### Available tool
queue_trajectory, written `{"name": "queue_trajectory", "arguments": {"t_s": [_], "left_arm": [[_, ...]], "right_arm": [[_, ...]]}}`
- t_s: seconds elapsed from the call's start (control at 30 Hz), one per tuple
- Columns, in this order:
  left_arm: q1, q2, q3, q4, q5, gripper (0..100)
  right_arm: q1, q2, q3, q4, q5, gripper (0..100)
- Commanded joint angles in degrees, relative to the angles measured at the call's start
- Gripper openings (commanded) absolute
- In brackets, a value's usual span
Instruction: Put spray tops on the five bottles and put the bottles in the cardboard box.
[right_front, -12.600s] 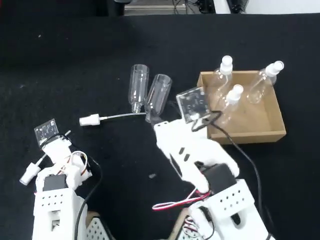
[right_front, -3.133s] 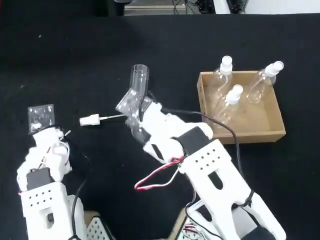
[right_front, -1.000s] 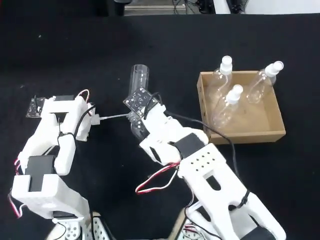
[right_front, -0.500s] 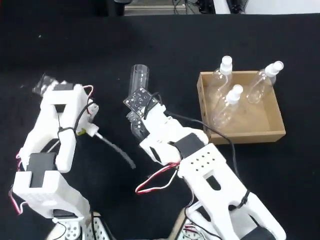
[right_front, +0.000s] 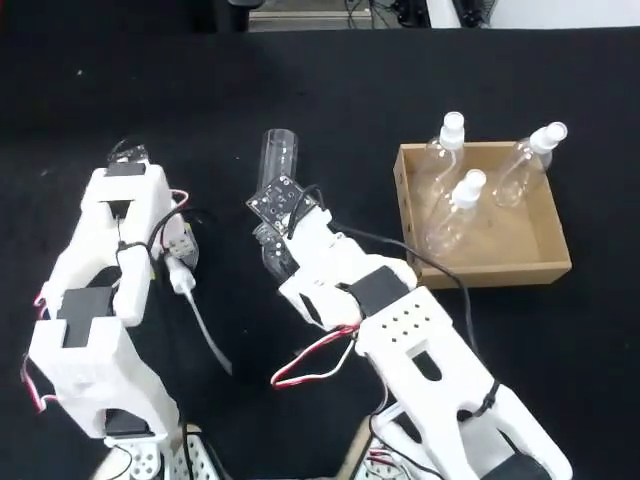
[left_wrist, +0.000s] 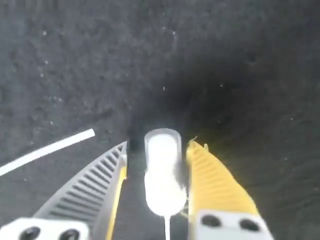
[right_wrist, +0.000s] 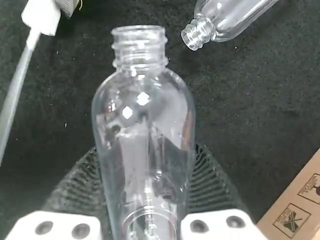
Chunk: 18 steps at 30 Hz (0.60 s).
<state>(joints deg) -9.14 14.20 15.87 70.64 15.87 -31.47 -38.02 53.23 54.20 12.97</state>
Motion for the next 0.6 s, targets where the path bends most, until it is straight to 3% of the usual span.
{"name": "queue_trajectory", "arguments": {"t_s": [0.0, 0.17, 0.37, 0.57], "left_arm": [[-0.1, 0.4, -4.0, 3.8, -2.8, 20], [0.0, 0.4, -5.5, 8.7, -3.0, 20], [5.1, 0.4, 0.2, 4.4, -2.6, 20], [4.6, 0.4, 0.4, 1.1, -2.5, 16]], "right_arm": [[0.9, -2.0, -0.5, -1.1, 0.3, 1.1], [0.9, -2.0, -0.5, -1.1, 0.3, 1.1], [0.9, -2.0, -0.5, -1.1, 0.3, 1.1], [0.9, -2.0, -0.4, -1.0, 0.3, 1.1]]}}
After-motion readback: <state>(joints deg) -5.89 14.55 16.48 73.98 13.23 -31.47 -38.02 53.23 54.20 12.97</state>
